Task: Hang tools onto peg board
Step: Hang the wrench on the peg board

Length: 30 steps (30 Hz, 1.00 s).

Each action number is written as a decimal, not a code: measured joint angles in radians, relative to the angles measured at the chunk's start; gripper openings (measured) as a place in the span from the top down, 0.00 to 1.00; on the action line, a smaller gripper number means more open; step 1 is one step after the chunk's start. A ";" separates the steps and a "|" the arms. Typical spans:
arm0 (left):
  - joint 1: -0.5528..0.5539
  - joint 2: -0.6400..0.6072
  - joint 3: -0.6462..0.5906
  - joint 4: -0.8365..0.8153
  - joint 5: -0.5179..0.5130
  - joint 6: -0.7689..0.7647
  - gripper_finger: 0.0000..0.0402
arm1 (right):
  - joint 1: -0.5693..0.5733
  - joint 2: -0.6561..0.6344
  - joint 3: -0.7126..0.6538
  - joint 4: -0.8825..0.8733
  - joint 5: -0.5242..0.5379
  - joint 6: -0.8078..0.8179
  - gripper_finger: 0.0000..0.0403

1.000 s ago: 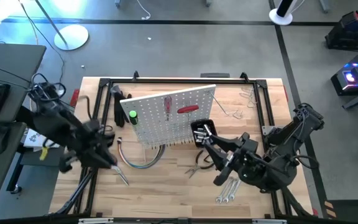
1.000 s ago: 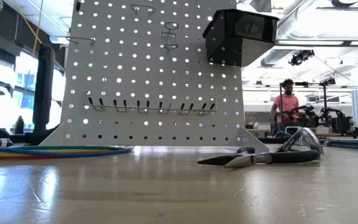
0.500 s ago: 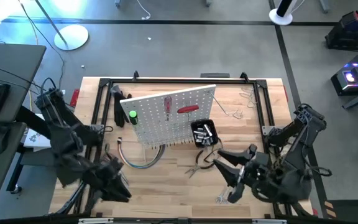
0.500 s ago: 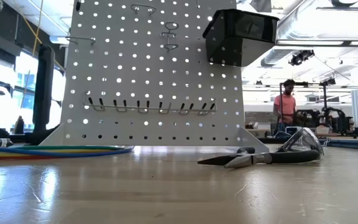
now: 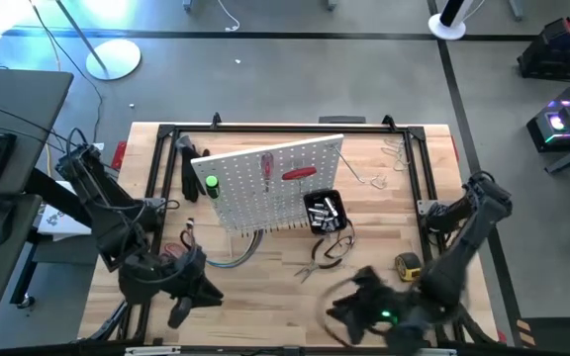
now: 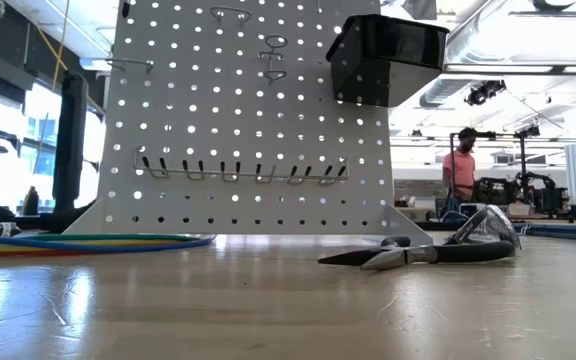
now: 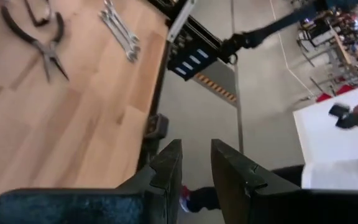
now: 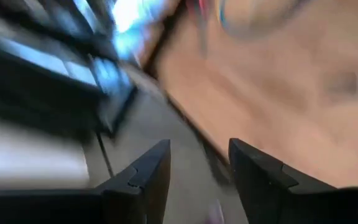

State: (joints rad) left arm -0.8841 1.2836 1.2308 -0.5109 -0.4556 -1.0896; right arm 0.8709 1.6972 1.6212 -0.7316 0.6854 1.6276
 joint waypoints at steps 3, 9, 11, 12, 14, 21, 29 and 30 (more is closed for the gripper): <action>0.020 -0.001 0.000 -0.002 -0.002 0.017 0.81 | -0.083 0.052 0.002 -0.097 -0.392 -0.004 0.61; 0.033 -0.002 0.000 -0.020 0.033 0.008 0.81 | -0.084 0.161 0.000 -0.383 -0.694 0.132 0.61; 0.033 -0.002 0.000 -0.021 0.041 0.007 0.81 | -0.053 0.204 -0.001 -0.427 -0.728 0.200 0.61; 0.033 -0.002 0.000 -0.021 0.045 0.014 0.81 | -0.035 0.222 -0.001 -0.442 -0.747 0.237 0.61; 0.033 -0.002 0.000 -0.023 0.053 0.025 0.81 | 0.001 0.251 -0.001 -0.468 -0.789 0.321 0.61; 0.060 -0.006 0.000 -0.024 0.074 0.036 0.81 | 0.052 0.156 -0.201 -0.357 -0.661 0.697 0.63; 0.107 -0.009 0.000 -0.008 0.151 0.005 0.81 | 0.006 -0.040 -0.596 0.036 -0.708 0.721 0.64; 0.108 -0.009 0.000 -0.007 0.154 -0.005 0.81 | 0.002 -0.032 -0.622 0.041 -0.713 0.722 0.64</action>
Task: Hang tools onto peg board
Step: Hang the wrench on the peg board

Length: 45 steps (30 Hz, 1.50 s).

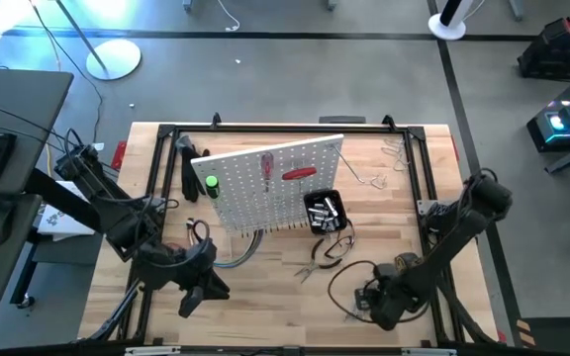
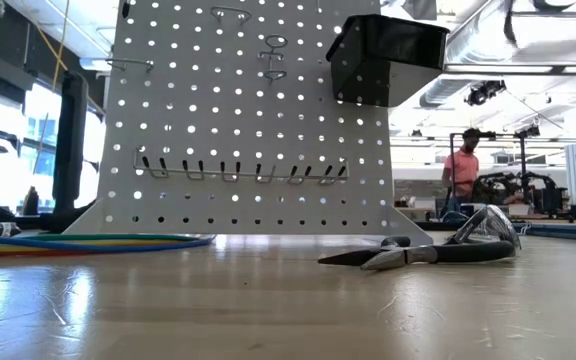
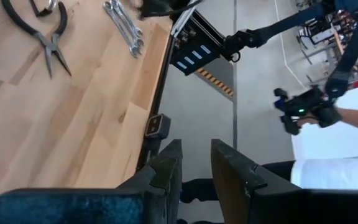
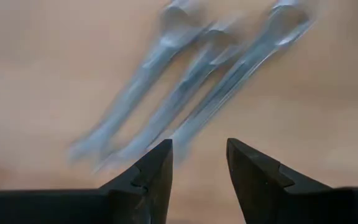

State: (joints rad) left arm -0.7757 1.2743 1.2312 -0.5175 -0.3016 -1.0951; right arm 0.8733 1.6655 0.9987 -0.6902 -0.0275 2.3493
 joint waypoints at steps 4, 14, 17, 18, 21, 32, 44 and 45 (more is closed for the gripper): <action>-0.015 0.002 0.000 0.000 0.004 -0.038 0.81 | -0.010 0.037 -0.036 0.074 -0.034 0.007 0.64; 0.000 0.003 0.000 0.000 -0.008 -0.030 0.81 | -0.088 0.049 -0.049 -0.030 -0.001 -0.002 0.64; 0.007 0.003 0.000 -0.001 0.008 -0.028 0.81 | -0.089 0.049 -0.049 -0.035 -0.004 -0.003 0.64; 0.008 0.003 0.000 -0.002 0.009 -0.028 0.81 | -0.088 0.051 -0.049 -0.053 -0.014 -0.002 0.64; 0.009 0.003 0.000 -0.001 0.009 -0.022 0.81 | -0.088 0.065 -0.045 -0.097 -0.036 -0.001 0.67; 0.011 0.003 0.000 -0.001 0.012 -0.011 0.81 | -0.090 0.145 -0.035 -0.079 -0.057 -0.048 0.96; 0.020 -0.108 0.000 0.170 -0.029 0.176 0.81 | -0.071 0.015 0.119 -0.371 0.170 -0.130 0.99; 0.023 -0.123 0.000 0.181 -0.042 0.195 0.81 | -0.069 0.009 0.138 -0.381 0.190 -0.129 0.99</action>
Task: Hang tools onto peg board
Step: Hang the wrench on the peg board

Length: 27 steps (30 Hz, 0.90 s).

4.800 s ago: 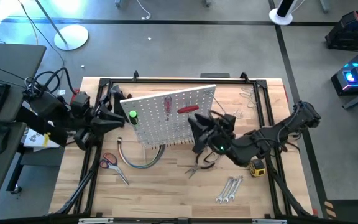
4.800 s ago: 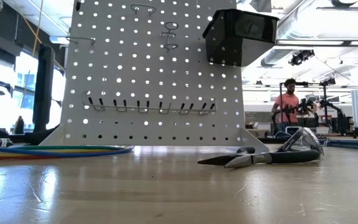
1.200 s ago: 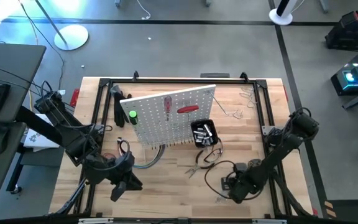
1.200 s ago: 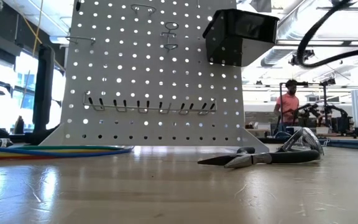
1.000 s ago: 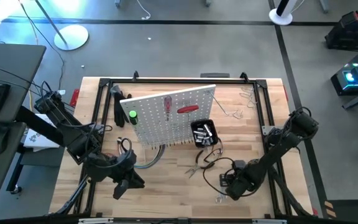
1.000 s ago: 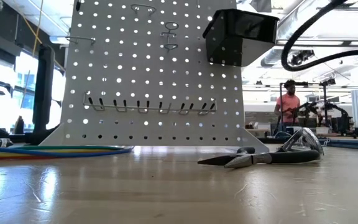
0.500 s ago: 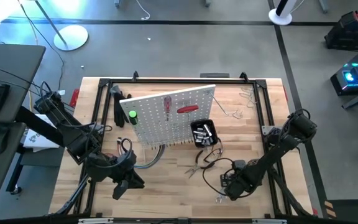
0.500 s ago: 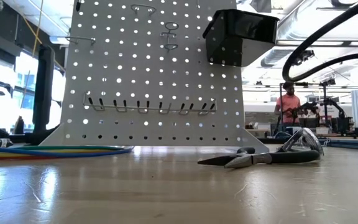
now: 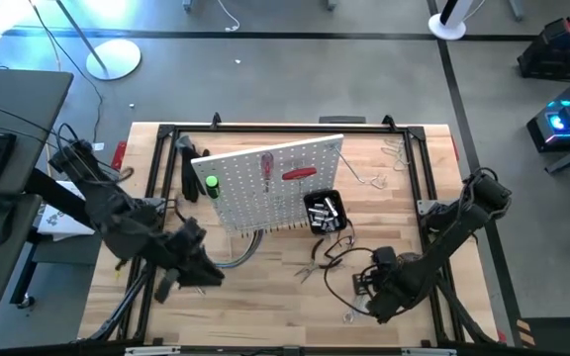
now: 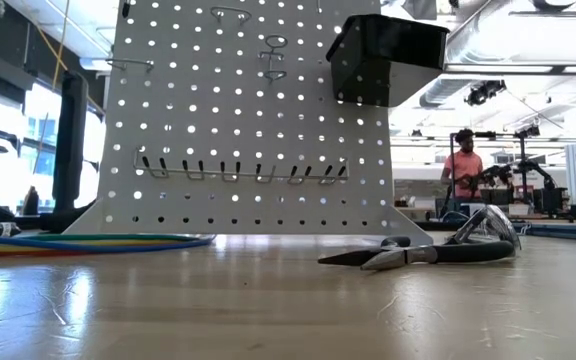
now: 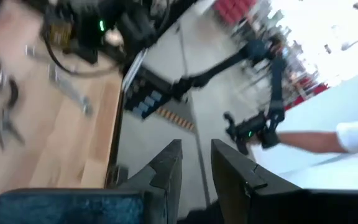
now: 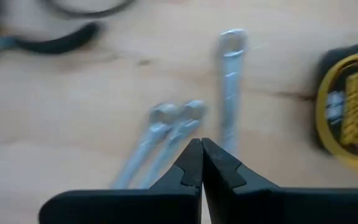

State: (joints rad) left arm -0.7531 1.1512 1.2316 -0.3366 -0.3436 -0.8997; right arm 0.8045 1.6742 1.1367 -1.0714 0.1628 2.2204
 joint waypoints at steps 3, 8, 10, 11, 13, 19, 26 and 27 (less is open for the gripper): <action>0.001 -0.041 0.001 0.004 -0.040 0.038 0.81 | 0.008 0.000 0.051 -0.071 0.026 0.003 0.99; 0.006 -0.082 0.001 -0.001 -0.108 0.090 0.81 | 0.003 0.000 0.064 -0.047 -0.005 0.007 1.00; 0.007 -0.084 0.001 -0.004 -0.111 0.092 0.81 | 0.003 0.000 0.054 0.001 -0.015 -0.001 1.00; 0.008 -0.084 0.001 -0.007 -0.111 0.093 0.81 | 0.003 0.004 0.051 0.019 -0.016 0.002 1.00; 0.008 -0.083 0.001 -0.009 -0.110 0.101 0.81 | 0.003 0.012 0.036 0.039 -0.017 0.004 0.98; 0.008 -0.075 0.001 -0.010 -0.110 0.117 0.81 | -0.045 0.016 -0.044 0.095 -0.025 -0.089 0.75; 0.008 -0.075 0.001 -0.010 -0.111 0.083 0.81 | -0.165 0.016 -0.107 0.153 -0.149 -0.520 0.52; 0.008 -0.075 0.001 -0.010 -0.111 0.072 0.81 | -0.173 0.016 -0.107 0.160 -0.153 -0.555 0.52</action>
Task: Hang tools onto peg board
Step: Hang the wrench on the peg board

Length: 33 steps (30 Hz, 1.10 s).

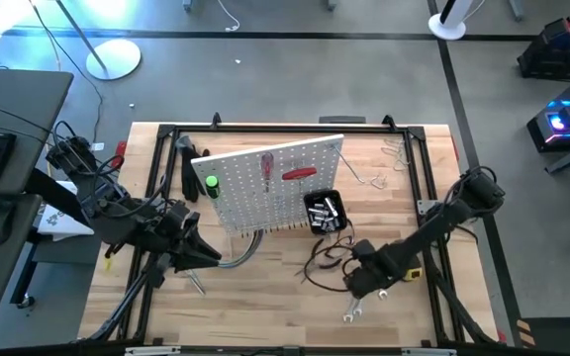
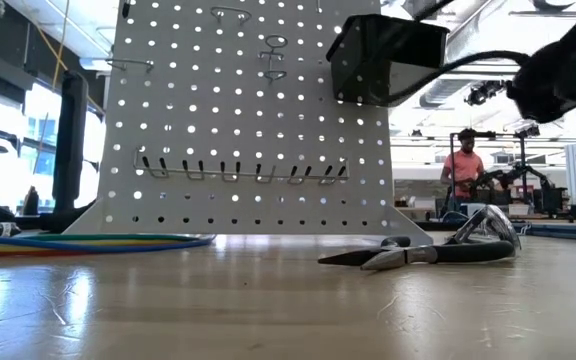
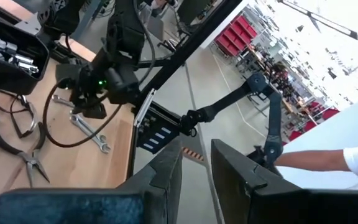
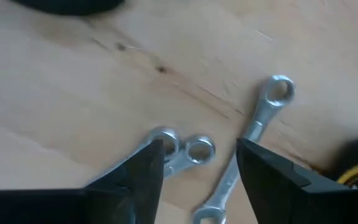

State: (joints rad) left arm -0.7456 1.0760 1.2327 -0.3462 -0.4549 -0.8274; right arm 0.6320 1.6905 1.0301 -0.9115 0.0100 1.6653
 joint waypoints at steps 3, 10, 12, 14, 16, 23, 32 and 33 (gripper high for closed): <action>0.000 0.000 0.000 0.000 0.000 -0.009 0.81 | -0.011 -0.001 0.001 -0.004 -0.008 -0.091 0.52; 0.000 0.001 0.000 0.001 -0.026 -0.008 0.81 | -0.007 -0.001 0.001 -0.118 -0.033 -0.209 0.60; 0.002 0.001 0.000 0.000 -0.029 -0.008 0.81 | -0.006 -0.001 0.001 -0.113 -0.045 -0.230 0.62; 0.006 0.001 -0.001 0.000 -0.029 -0.008 0.81 | -0.003 -0.001 0.001 -0.075 -0.045 -0.253 0.63; 0.006 0.001 -0.001 0.000 -0.029 -0.008 0.81 | -0.003 0.000 0.001 -0.041 -0.040 -0.259 0.64; 0.007 0.001 -0.001 0.001 -0.029 -0.001 0.81 | -0.008 0.055 0.002 -0.056 -0.036 -0.260 0.64; 0.007 0.001 -0.001 0.003 -0.029 -0.006 0.81 | -0.007 0.076 0.002 -0.031 -0.042 -0.260 0.64; 0.007 0.001 -0.001 0.003 -0.029 -0.006 0.81 | -0.007 0.083 0.002 -0.031 -0.042 -0.260 0.64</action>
State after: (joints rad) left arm -0.7389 1.0771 1.2320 -0.3431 -0.4839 -0.8337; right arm 0.6250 1.7737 1.0317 -0.9426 -0.0319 1.4048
